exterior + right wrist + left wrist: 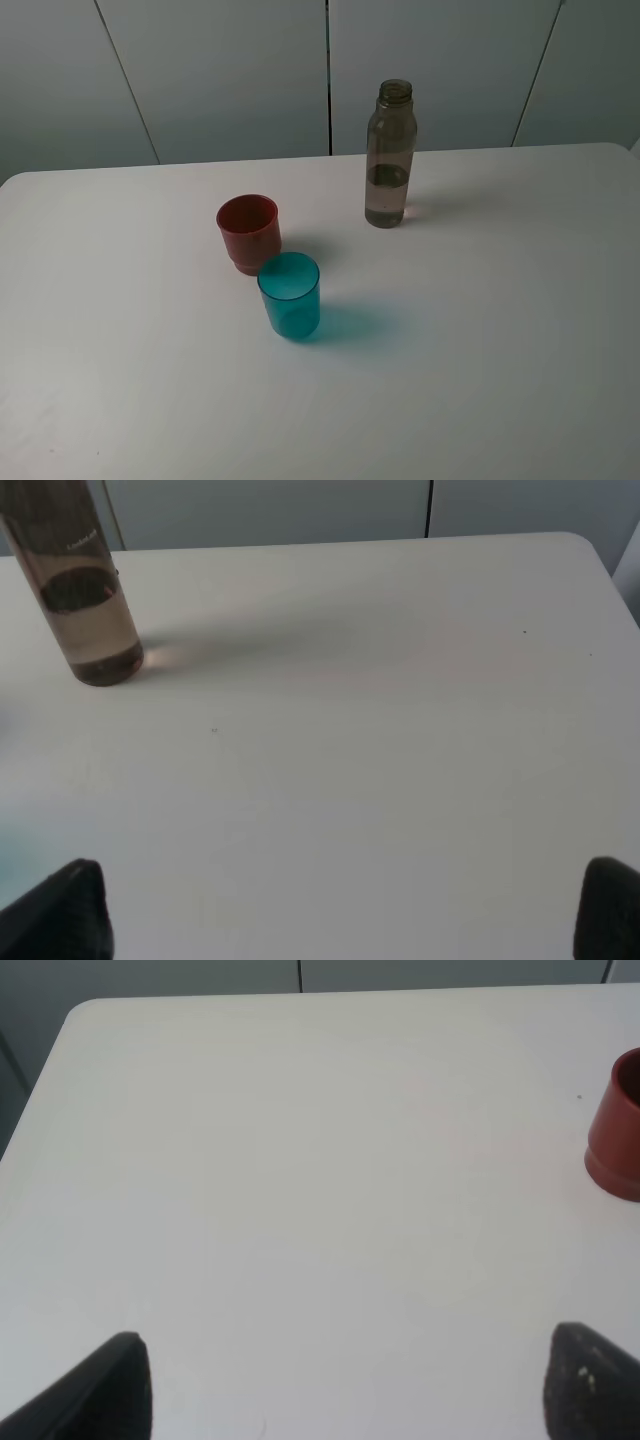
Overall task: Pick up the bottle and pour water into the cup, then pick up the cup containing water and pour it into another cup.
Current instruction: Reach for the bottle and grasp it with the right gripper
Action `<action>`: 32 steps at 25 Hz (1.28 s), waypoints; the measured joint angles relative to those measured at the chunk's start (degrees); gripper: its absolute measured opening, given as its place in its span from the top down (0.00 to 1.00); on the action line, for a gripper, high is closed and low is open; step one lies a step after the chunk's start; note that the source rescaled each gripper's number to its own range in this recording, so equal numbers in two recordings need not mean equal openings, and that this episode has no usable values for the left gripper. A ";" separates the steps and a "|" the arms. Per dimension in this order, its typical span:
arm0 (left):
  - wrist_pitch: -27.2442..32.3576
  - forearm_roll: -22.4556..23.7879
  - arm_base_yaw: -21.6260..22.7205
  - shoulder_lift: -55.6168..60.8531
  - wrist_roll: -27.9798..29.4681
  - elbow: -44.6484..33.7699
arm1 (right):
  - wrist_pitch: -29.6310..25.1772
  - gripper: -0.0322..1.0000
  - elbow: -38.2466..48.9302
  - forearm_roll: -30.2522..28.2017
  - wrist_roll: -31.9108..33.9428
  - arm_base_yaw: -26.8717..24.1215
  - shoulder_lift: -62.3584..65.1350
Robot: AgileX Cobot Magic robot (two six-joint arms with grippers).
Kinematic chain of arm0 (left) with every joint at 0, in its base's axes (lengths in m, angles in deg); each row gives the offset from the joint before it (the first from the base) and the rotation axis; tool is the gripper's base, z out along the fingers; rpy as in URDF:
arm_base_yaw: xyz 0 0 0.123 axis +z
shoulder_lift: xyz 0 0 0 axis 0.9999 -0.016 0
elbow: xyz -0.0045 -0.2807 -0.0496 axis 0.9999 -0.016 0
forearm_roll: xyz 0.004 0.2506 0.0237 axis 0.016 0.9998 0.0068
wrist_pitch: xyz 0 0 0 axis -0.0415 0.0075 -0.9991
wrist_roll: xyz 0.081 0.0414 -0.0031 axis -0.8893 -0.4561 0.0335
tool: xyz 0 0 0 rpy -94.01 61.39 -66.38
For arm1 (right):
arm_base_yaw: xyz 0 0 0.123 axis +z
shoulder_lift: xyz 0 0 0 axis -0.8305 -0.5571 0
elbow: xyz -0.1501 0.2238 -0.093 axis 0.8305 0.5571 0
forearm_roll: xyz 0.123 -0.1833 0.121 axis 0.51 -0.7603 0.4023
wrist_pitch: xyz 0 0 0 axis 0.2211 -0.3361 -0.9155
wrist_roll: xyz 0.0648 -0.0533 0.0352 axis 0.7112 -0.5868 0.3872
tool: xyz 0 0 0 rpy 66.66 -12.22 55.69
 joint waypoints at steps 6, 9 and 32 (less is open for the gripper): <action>0.00 0.00 0.00 0.00 0.00 0.00 | 0.00 0.00 0.00 0.00 0.00 0.00 0.00; 0.00 0.00 0.00 0.00 0.08 0.00 | 0.00 0.00 0.00 0.00 0.12 0.00 0.00; 0.00 0.00 0.00 0.00 0.08 0.00 | 20.53 0.00 -9.61 5.63 -18.26 0.27 -36.55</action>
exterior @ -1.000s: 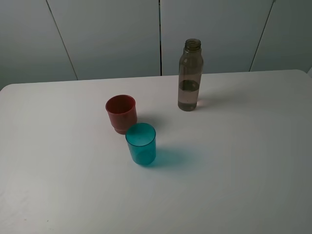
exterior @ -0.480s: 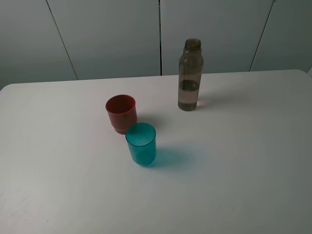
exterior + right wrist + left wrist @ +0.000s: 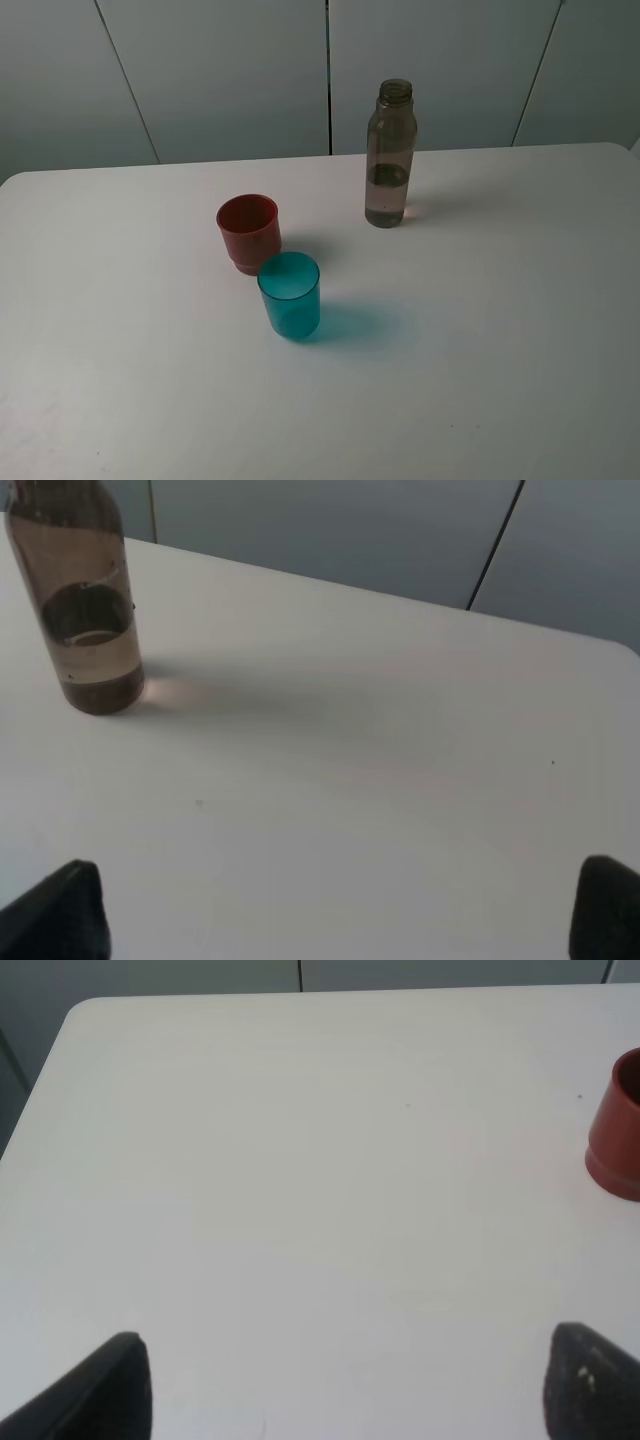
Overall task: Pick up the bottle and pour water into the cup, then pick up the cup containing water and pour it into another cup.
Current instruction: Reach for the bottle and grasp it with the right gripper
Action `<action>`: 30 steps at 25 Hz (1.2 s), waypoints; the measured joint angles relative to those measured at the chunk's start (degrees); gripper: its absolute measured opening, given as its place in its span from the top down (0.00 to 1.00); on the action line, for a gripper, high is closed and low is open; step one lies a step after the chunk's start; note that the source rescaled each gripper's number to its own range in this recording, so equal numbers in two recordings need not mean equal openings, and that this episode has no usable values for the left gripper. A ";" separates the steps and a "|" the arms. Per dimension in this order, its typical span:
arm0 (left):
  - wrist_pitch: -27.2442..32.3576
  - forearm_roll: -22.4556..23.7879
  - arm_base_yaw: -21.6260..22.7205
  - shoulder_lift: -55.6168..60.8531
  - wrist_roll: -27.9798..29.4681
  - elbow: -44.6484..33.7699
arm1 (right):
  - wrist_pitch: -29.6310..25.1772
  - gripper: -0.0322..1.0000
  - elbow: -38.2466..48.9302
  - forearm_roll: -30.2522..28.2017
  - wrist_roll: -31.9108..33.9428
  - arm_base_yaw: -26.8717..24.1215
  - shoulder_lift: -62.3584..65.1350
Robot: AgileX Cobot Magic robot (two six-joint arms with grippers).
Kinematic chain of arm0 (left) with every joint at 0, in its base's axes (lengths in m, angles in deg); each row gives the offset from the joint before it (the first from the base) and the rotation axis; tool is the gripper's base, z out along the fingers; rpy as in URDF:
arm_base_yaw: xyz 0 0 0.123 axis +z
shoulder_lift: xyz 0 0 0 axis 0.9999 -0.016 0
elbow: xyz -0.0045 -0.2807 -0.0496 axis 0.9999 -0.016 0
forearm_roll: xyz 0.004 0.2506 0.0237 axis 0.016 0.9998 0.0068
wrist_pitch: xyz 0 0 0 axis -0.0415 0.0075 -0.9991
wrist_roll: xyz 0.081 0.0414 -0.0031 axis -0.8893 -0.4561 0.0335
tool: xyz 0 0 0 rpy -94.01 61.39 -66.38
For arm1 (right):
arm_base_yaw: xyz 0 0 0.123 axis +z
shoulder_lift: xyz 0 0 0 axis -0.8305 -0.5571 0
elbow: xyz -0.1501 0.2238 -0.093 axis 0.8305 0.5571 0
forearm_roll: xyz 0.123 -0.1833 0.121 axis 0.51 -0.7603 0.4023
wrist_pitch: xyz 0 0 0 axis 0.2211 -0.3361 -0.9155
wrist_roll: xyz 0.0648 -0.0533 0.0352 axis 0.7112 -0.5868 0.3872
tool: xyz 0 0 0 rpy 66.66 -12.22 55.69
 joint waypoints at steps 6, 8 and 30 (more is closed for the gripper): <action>0.00 0.00 0.00 0.00 0.00 0.00 | 8.72 0.00 -3.37 1.58 -5.68 6.75 -15.28; 0.00 0.00 0.00 0.00 0.00 0.00 | 10.44 0.00 -3.52 2.31 -9.15 7.90 -20.57; 0.00 0.00 0.00 0.00 0.00 0.00 | 24.09 0.00 0.51 26.76 -35.30 8.28 -44.78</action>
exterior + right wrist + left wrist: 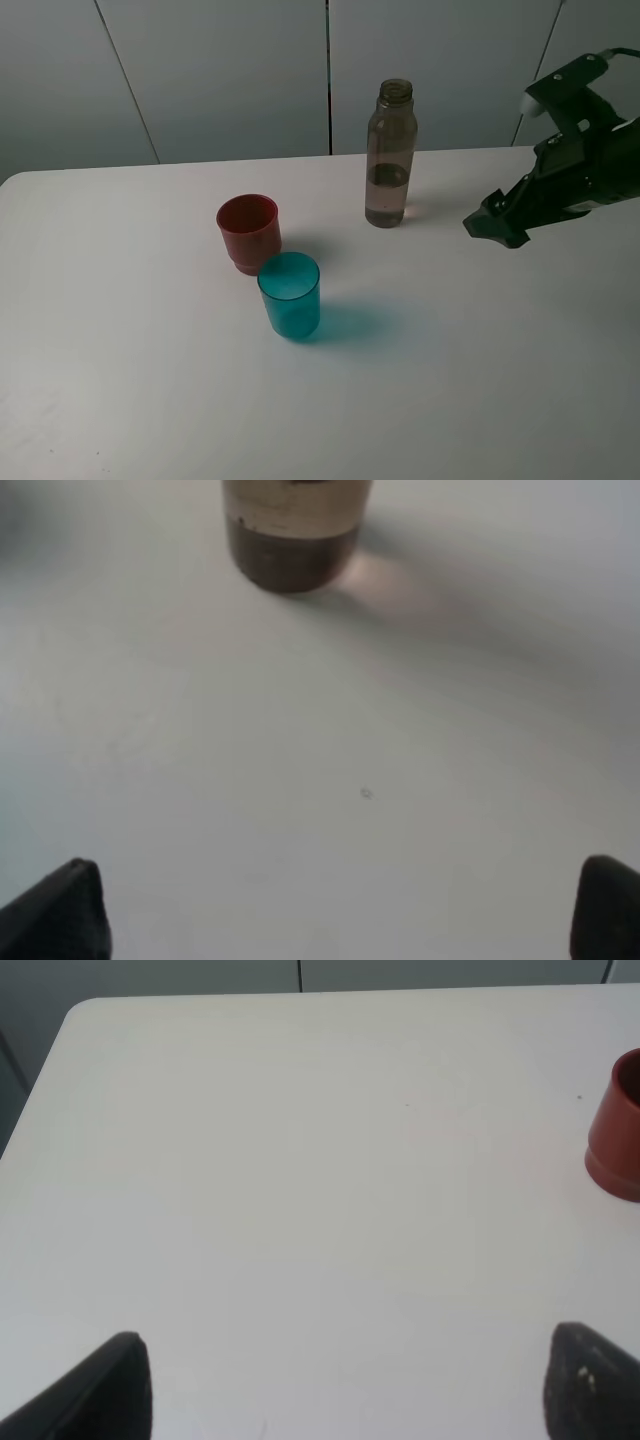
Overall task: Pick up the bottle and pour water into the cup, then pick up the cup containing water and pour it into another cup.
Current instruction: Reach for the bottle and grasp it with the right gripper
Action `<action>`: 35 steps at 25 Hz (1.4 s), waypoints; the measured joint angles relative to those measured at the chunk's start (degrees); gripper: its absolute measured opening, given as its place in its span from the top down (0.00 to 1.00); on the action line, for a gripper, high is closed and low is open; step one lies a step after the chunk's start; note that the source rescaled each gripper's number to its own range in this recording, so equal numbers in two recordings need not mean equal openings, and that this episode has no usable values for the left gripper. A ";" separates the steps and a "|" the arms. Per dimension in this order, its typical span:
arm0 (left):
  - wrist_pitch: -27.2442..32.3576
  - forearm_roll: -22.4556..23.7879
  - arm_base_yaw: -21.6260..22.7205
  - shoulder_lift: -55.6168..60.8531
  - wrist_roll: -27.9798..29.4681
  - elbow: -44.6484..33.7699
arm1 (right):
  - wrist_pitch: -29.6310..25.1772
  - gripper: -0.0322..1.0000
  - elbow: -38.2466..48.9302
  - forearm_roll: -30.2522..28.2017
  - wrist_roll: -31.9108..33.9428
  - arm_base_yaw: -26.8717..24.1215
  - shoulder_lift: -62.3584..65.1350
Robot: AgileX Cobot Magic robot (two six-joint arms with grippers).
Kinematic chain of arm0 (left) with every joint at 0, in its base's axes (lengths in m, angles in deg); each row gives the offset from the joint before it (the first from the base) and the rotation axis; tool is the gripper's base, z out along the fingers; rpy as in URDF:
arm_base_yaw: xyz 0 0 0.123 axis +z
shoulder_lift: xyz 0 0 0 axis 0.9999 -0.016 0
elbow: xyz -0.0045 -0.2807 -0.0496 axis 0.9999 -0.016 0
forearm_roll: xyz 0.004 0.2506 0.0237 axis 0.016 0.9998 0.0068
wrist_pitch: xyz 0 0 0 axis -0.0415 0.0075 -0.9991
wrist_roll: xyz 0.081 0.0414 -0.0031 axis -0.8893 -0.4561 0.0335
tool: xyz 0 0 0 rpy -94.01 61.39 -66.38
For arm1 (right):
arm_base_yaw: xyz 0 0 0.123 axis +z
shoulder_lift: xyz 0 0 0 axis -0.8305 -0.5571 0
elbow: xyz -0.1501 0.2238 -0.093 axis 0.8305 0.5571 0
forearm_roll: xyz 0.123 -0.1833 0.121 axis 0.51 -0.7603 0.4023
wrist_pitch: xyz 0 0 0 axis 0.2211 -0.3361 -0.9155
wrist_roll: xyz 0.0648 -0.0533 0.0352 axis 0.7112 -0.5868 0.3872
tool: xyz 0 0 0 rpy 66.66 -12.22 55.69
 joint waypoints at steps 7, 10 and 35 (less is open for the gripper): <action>0.00 0.00 0.00 0.00 0.00 0.00 | 6.97 0.00 1.10 -28.00 34.53 0.75 -1.09; 0.00 0.00 0.00 0.00 0.00 0.00 | 8.34 0.00 1.49 -26.58 33.49 2.91 -3.39; 0.00 0.00 0.00 0.00 0.00 0.00 | 59.47 0.00 8.00 -53.51 70.71 3.99 -22.43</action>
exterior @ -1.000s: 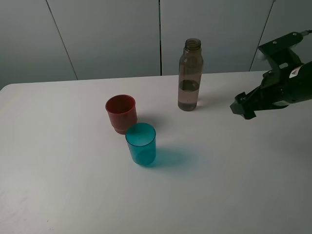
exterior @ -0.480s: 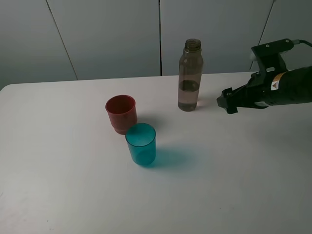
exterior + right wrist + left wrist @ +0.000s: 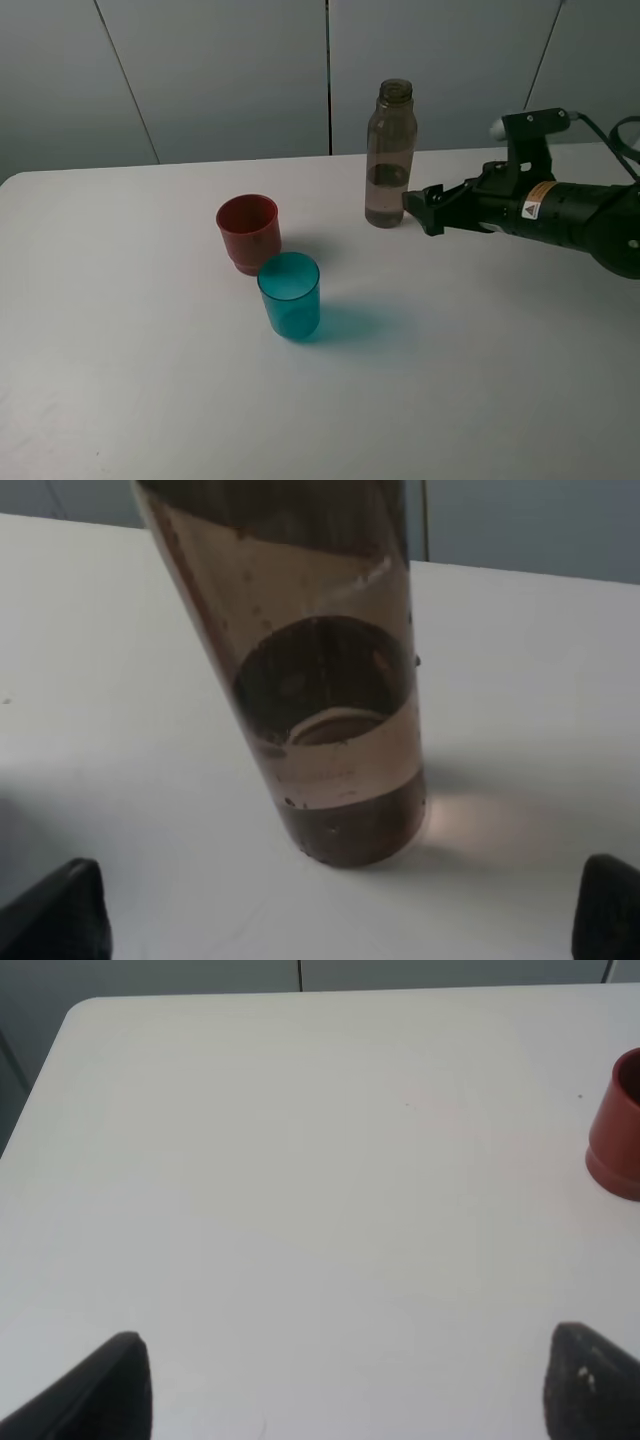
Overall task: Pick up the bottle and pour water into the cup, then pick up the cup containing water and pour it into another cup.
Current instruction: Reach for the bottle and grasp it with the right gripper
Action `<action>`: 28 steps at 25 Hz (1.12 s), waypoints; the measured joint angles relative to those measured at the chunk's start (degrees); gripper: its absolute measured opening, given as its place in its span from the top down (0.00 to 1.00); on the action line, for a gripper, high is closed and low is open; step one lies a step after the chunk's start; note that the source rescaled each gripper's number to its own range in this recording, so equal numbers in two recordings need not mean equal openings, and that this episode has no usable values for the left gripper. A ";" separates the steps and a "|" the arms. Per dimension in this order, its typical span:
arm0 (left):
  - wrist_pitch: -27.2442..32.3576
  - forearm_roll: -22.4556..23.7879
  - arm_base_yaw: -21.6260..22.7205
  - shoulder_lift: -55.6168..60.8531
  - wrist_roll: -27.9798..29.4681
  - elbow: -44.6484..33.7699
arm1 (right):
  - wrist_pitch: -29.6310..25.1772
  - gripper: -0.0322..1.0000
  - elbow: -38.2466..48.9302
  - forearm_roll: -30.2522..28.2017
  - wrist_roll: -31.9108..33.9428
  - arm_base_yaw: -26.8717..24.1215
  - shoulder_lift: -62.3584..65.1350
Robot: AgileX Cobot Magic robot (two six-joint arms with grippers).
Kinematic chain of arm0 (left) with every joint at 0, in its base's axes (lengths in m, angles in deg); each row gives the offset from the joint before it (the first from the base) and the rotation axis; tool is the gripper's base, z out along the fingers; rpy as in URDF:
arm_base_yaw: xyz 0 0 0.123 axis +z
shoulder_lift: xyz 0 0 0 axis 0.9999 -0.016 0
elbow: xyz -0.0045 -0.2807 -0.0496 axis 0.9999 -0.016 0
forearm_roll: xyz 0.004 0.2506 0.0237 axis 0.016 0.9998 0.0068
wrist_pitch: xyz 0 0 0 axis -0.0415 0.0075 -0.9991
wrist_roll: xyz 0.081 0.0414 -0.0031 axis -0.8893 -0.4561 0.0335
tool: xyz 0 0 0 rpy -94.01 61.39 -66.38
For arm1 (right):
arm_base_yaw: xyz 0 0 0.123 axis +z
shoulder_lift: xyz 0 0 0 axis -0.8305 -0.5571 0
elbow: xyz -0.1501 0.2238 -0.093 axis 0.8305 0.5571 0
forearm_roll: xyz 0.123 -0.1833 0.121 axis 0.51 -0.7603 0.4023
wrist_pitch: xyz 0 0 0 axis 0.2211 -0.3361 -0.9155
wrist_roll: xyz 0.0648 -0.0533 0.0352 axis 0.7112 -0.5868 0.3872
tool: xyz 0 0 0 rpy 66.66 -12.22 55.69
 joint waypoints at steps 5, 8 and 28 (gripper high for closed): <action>0.00 0.00 0.00 0.00 0.00 0.00 | 2.28 0.00 -0.80 -4.03 0.21 0.00 -3.88; 0.00 0.00 0.00 0.00 0.00 0.00 | 2.72 0.00 -2.57 -8.60 -1.38 0.00 -6.13; 0.00 0.00 0.00 0.00 0.00 0.00 | 2.67 0.00 -14.60 -9.98 -4.23 0.00 -16.70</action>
